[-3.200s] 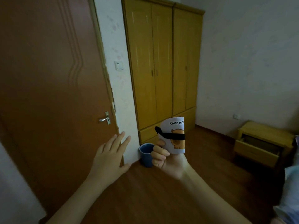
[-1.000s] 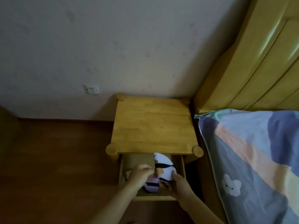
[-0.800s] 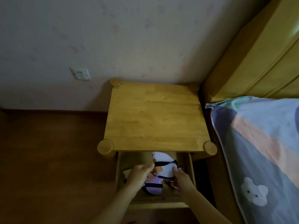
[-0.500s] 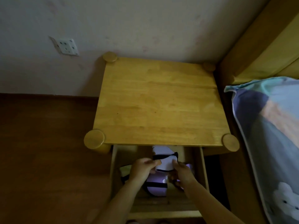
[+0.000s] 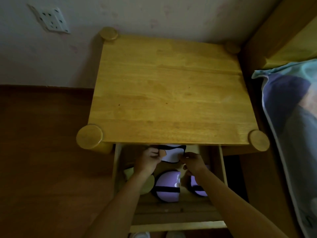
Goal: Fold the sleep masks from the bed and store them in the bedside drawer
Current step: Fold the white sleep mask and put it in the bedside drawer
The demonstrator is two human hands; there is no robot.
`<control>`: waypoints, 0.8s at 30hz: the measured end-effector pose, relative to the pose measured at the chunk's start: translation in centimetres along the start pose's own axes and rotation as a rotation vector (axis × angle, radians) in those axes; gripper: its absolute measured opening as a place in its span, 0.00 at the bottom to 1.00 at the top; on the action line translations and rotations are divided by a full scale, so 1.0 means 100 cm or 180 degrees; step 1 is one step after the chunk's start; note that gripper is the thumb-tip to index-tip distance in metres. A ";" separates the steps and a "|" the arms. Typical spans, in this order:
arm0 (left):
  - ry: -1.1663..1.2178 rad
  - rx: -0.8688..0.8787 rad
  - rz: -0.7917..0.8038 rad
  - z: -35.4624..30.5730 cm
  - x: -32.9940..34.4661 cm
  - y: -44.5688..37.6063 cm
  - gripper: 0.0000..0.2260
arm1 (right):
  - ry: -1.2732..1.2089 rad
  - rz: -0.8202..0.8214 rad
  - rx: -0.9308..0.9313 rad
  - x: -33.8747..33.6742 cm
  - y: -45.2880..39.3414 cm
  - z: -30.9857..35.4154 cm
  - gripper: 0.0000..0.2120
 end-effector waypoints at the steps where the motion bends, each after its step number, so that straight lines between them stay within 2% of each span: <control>1: -0.0052 0.0047 -0.0015 -0.001 0.000 0.000 0.14 | 0.0098 -0.0001 0.0005 0.001 -0.002 0.002 0.11; 4: -0.0394 0.0230 -0.0006 0.002 0.001 -0.003 0.22 | 0.0299 0.0066 0.0041 0.005 -0.005 0.006 0.12; 6: -0.0896 0.0405 0.0054 0.004 0.001 0.001 0.25 | 0.0255 0.0099 0.0059 0.008 -0.006 0.007 0.14; 10: -0.1840 0.1117 0.0079 -0.008 -0.001 0.020 0.25 | 0.0195 0.0222 -0.0127 0.009 -0.001 0.014 0.17; 12: -0.2156 0.1559 0.0027 -0.023 -0.002 0.034 0.26 | 0.0598 0.0154 -0.0511 0.005 0.007 0.021 0.17; 15: -0.2349 0.1852 0.0101 -0.038 -0.004 0.051 0.29 | 0.1301 0.0002 -0.1247 -0.004 0.031 0.032 0.17; 16: -0.2430 0.1942 0.0141 -0.040 -0.005 0.057 0.30 | 0.1817 -0.0099 -0.1590 -0.007 0.040 0.035 0.19; 18: -0.2703 0.2184 0.0165 -0.040 -0.007 0.071 0.33 | 0.3183 -0.0619 -0.2603 -0.011 0.063 0.043 0.21; 20: -0.3026 0.2452 0.0140 -0.039 -0.009 0.088 0.36 | 0.3872 -0.0981 -0.3438 -0.013 0.085 0.043 0.21; 22: -0.3391 0.2735 0.0192 -0.037 -0.006 0.106 0.40 | 0.4102 -0.1013 -0.3748 -0.015 0.102 0.039 0.21; 24: -0.3668 0.2927 0.0263 -0.034 -0.003 0.120 0.46 | 0.4150 -0.0864 -0.3733 -0.020 0.113 0.032 0.28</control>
Point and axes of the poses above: each hand's wrist, its own y-axis away from the middle knuckle, its own x-axis out of the palm, z = x × y, the point moved 6 cm from there along -y, towards the middle knuckle, and after that the axes turned 7 degrees about y, right-handed, at the moved point
